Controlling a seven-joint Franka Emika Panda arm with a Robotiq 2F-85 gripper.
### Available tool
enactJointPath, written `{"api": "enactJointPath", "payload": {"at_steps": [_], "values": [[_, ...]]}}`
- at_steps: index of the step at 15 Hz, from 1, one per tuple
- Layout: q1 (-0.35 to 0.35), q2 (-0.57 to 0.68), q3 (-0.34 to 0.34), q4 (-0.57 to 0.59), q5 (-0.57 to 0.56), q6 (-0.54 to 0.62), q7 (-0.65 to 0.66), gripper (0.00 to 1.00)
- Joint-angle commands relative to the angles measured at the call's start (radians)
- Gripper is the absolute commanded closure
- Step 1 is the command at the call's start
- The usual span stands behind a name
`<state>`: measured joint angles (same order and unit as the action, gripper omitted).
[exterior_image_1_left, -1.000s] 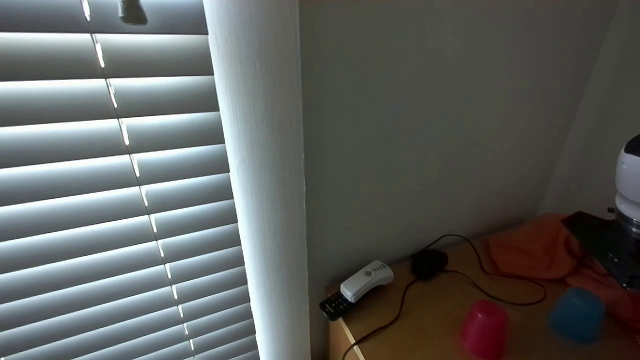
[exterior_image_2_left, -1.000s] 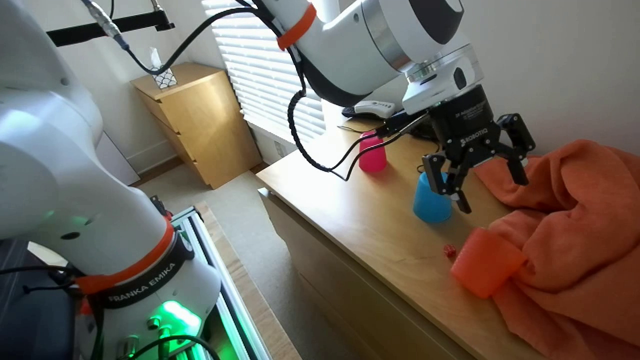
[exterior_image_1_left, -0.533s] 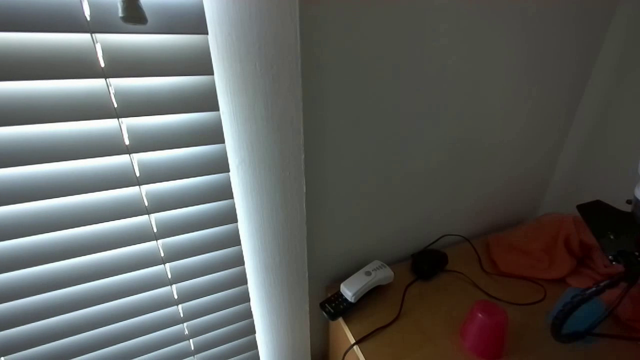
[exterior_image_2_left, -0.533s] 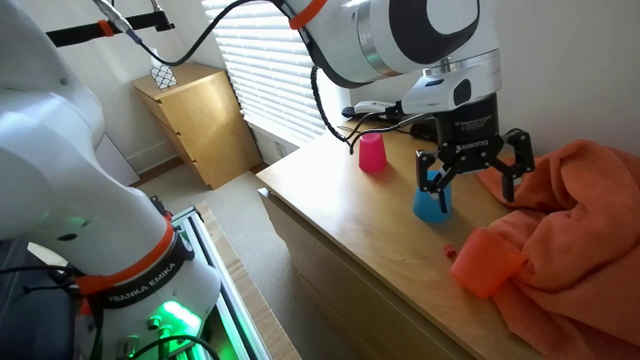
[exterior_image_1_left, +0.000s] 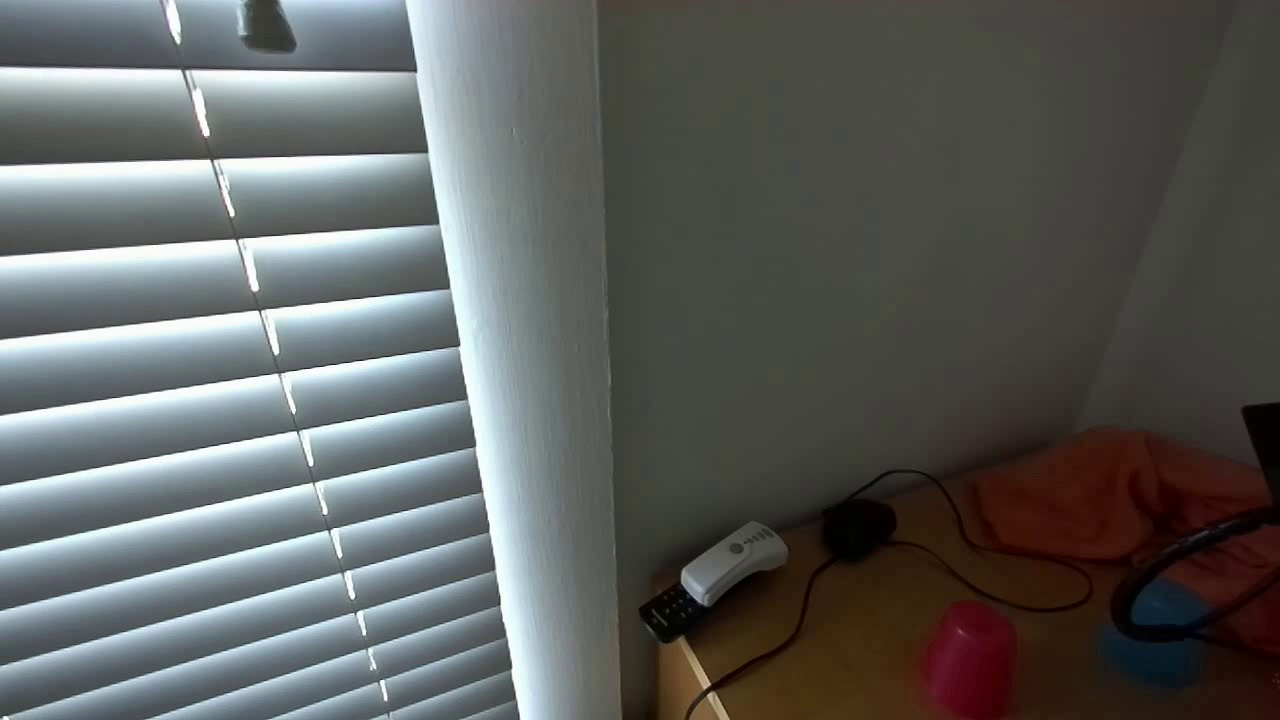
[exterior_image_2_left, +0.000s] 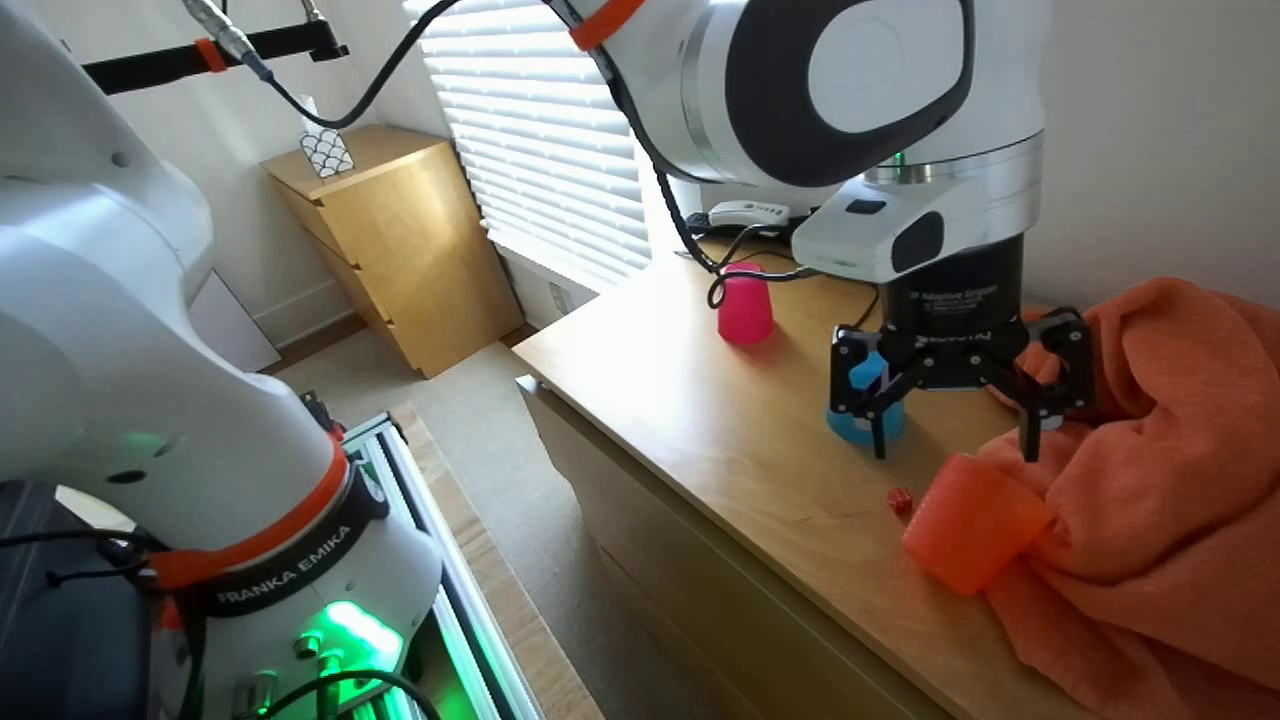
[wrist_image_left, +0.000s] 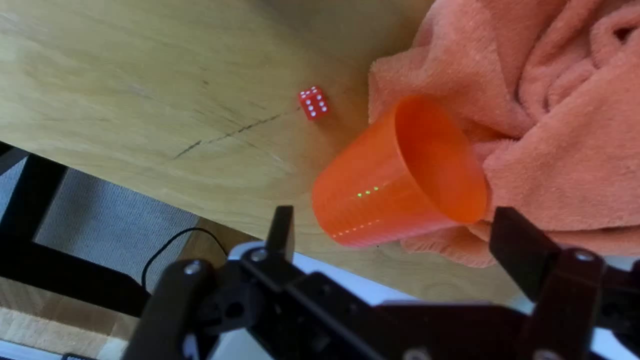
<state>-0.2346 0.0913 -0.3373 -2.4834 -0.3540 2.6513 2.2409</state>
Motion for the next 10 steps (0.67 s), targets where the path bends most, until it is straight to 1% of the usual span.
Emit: {"api": "enactJointPath", "payload": {"at_steps": [1, 4, 6, 9, 10], "values": [[-0.018, -0.056, -0.029, -0.068, -0.008, 0.022, 0.060, 0.00], [-0.035, -0.047, -0.040, -0.081, -0.007, 0.022, 0.084, 0.00], [-0.043, -0.031, -0.042, -0.083, 0.019, 0.024, 0.089, 0.00], [-0.045, 0.011, -0.039, -0.078, 0.042, 0.072, 0.129, 0.00], [-0.040, 0.029, -0.044, -0.074, 0.025, 0.105, 0.167, 0.00]]}}
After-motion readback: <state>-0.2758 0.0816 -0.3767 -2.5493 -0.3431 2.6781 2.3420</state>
